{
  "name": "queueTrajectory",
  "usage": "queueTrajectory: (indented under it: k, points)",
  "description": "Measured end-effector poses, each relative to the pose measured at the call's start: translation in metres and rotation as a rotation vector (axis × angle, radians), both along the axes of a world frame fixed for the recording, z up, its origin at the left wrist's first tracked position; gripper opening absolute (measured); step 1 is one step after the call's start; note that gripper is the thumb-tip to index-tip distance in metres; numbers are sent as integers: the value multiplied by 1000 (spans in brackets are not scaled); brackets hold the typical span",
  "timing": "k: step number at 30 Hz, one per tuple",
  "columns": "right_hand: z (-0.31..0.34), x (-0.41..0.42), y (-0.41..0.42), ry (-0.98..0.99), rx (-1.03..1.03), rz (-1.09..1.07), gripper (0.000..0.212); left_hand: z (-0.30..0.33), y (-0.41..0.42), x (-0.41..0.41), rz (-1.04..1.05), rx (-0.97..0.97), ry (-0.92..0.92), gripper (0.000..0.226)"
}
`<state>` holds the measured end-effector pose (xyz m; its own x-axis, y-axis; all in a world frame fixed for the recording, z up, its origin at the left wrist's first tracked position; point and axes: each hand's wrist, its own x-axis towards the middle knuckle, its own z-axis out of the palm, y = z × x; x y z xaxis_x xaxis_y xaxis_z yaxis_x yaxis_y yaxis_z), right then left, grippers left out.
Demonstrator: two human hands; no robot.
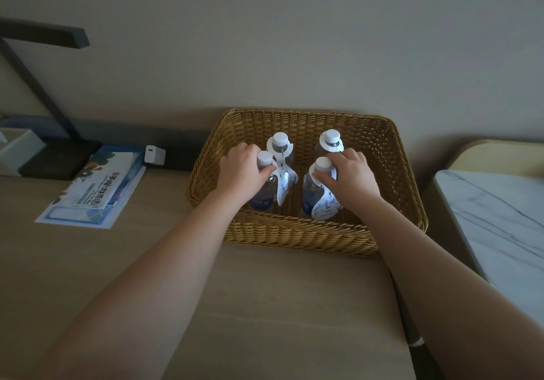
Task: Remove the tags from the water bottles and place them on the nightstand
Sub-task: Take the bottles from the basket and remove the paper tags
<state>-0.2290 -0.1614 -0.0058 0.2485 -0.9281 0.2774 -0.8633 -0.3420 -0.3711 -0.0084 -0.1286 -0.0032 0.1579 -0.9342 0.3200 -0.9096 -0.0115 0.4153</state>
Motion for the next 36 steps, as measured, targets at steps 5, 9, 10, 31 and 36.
queueTrajectory:
  k: [5, 9, 10, 31, 36]
  points:
    - [4, 7, -1, -31, 63, -18, 38, -1, -8, 0, -42, 9, -32, 34]
    - [10, 10, 2, 10, 37, -6, 33, 0, -6, 6, -82, -15, -37, 32]
    - [13, 10, 3, -5, 24, 3, 32, 1, -4, 9, -80, -30, -11, 32]
    - [180, 171, 34, -262, -109, 524, 29, 168, 114, 169, 66, -207, 175, 23]
    - [167, 244, 57, -298, -55, 673, 28, 152, 166, 225, 176, -156, 130, 19]
